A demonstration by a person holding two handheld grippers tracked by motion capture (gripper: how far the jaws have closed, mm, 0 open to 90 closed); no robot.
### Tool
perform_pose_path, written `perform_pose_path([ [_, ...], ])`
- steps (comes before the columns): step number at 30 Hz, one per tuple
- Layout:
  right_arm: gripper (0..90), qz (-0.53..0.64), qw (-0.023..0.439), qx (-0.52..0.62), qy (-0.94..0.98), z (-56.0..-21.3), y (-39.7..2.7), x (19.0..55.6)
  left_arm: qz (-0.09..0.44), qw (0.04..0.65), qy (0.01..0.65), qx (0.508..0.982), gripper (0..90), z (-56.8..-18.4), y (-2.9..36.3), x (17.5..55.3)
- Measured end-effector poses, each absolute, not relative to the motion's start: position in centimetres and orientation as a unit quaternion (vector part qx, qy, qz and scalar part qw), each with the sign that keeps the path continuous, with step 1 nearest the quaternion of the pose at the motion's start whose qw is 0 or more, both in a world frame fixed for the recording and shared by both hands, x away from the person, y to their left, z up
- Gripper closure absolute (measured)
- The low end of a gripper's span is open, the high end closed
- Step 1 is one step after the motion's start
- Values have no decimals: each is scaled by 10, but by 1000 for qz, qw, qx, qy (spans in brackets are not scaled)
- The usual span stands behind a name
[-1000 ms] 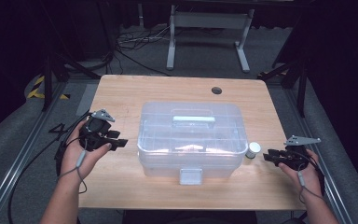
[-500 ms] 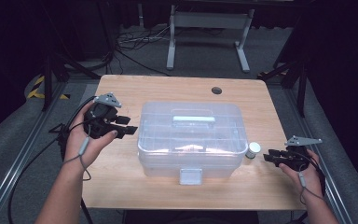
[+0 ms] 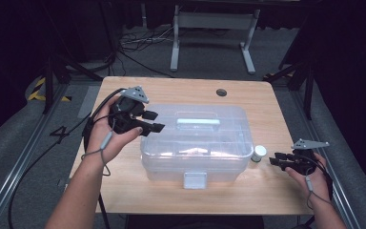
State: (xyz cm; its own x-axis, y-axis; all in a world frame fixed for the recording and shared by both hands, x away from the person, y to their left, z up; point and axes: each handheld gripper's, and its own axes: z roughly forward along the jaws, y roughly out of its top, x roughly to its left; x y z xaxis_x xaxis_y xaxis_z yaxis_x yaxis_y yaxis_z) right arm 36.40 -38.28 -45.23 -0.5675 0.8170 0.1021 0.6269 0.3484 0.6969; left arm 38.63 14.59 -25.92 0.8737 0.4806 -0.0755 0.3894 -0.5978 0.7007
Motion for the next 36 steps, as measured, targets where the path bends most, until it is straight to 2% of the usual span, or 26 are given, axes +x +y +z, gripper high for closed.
perform_pose_path([
  [16,596,357,135,445,810,-453,-383,364,24,384,213,898,502,-271,108,406],
  [22,578,357,136,443,811,-454,-383,364,36,398,203,894,493,-282,101,409],
  [27,574,357,135,442,812,-454,-382,363,32,406,197,892,520,-284,97,410],
  [36,571,357,136,438,814,-455,-381,363,37,384,196,901,603,-286,90,412],
])
